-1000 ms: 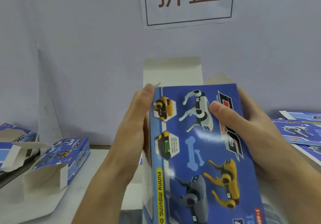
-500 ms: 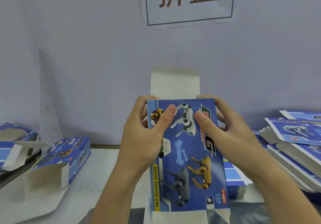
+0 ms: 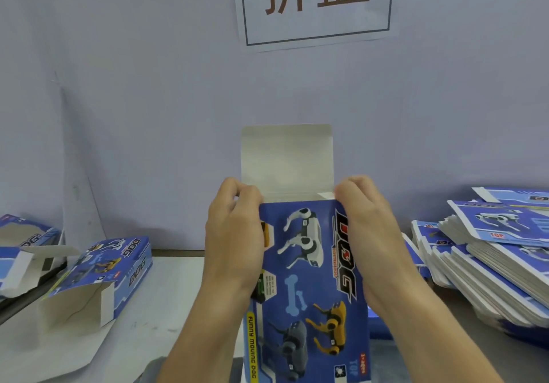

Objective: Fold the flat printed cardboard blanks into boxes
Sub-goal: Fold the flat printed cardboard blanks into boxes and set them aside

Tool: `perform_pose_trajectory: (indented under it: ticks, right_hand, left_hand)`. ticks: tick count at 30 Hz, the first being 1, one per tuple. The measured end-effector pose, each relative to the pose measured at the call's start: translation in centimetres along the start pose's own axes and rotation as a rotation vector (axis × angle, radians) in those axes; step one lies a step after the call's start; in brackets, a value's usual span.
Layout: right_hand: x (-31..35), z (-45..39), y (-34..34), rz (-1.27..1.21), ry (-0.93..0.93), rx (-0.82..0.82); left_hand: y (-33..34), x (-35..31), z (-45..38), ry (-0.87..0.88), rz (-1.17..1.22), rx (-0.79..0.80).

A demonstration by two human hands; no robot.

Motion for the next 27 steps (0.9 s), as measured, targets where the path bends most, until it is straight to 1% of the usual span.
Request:
perform_pose_trajectory:
  ticks: [4,6,8,10,11,13,15,16,18,20,23,27]
  right_hand:
    - [0.16,0.01,0.54,-0.008,0.026,-0.006]
    - [0.31,-0.02,0.52,-0.042,0.024,0.026]
    - [0.24,-0.07,0.41,-0.088,0.025,0.008]
    - [-0.26,-0.26,0.18,-0.092,0.007,-0.027]
    - [-0.32,-0.2,0.17,-0.085,0.004,-0.033]
    - [-0.32,0.01,0.17,-0.15,-0.021,-0.04]
    - [-0.23,0.34,0.16,-0.227,-0.033,-0.006]
    - [-0.09,0.47,0.2,-0.233,-0.035,0.021]
    - [-0.05,0.42,0.43,-0.157,-0.05,0.063]
    - [0.01,0.38,0.67,-0.055,-0.085,0.081]
    - [0.07,0.29,0.6,-0.05,-0.11,0.067]
    - [0.12,0.27,0.45,-0.063,-0.146,0.042]
  left_hand:
    - [-0.11,0.2,0.06,-0.039,0.03,0.038]
    - [-0.06,0.08,0.12,-0.038,0.029,0.061]
    - [0.07,-0.14,0.19,-0.039,0.044,0.081]
    - [0.11,-0.35,0.33,0.007,0.051,0.077]
    - [0.02,-0.48,0.44,0.038,0.047,0.048]
    - [-0.15,-0.35,0.52,0.074,0.125,-0.008]
    - [-0.23,-0.25,0.66,0.019,0.24,-0.001]
    - [-0.27,-0.21,0.74,-0.008,0.255,0.01]
    - [-0.18,-0.29,0.83,-0.015,0.216,0.02]
    - [-0.01,-0.37,0.63,0.029,0.136,0.051]
    - [0.0,-0.09,0.33,0.052,0.074,0.107]
    - [-0.12,-0.65,0.55,0.062,0.067,0.123]
Point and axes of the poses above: each hand's wrist, its own z-axis away from the middle knuckle, its own y-axis out of the palm, x = y × z, the point moved 1 cm from there along -z, towards the middle knuckle
